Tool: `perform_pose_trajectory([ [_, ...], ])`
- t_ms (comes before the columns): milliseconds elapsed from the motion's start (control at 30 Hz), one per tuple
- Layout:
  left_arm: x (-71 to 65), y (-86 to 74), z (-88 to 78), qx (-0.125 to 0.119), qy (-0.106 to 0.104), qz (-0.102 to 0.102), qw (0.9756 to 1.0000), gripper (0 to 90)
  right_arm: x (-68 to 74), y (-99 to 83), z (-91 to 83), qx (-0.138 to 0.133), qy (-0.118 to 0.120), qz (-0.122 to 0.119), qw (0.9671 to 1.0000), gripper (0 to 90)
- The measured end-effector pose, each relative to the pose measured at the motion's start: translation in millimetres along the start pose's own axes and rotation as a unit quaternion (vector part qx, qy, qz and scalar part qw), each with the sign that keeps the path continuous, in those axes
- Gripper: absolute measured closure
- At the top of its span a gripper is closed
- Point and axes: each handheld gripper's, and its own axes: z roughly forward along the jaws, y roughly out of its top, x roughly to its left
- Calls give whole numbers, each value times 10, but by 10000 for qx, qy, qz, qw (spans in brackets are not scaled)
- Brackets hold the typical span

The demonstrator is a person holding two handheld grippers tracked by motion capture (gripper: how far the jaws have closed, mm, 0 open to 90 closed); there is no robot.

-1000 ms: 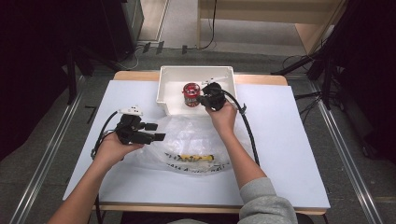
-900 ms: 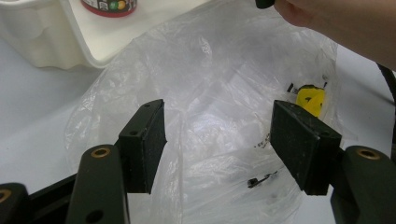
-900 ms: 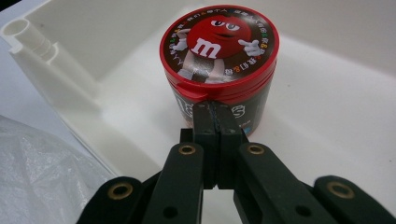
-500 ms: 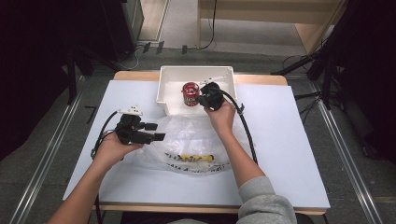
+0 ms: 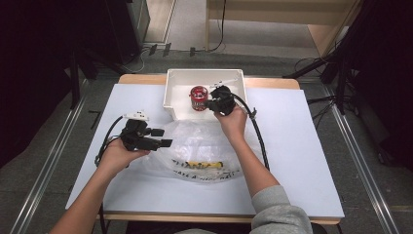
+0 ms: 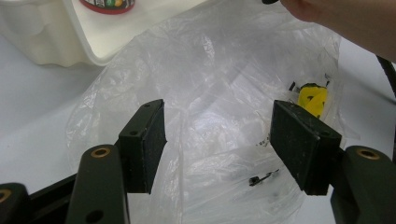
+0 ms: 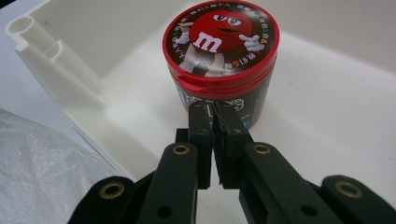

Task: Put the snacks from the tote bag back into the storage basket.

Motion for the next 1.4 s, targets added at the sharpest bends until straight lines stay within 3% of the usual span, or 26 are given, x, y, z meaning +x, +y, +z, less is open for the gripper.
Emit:
perform_pose_trajectory([
  [333,4,-2,5,16,34,-3,10000,374,-25,10,-49,56,135,56,9999,826],
  [767,8,-8,6,33,50,2,10000,374,-8,47,-234,62,435,28,9990,583],
  [1067,18,-14,10,51,74,3,10000,374,95,58,-395,107,669,-33,9977,480],
  [1400,14,-14,15,41,90,10,10000,374,235,-5,-631,-34,782,-261,9966,458],
])
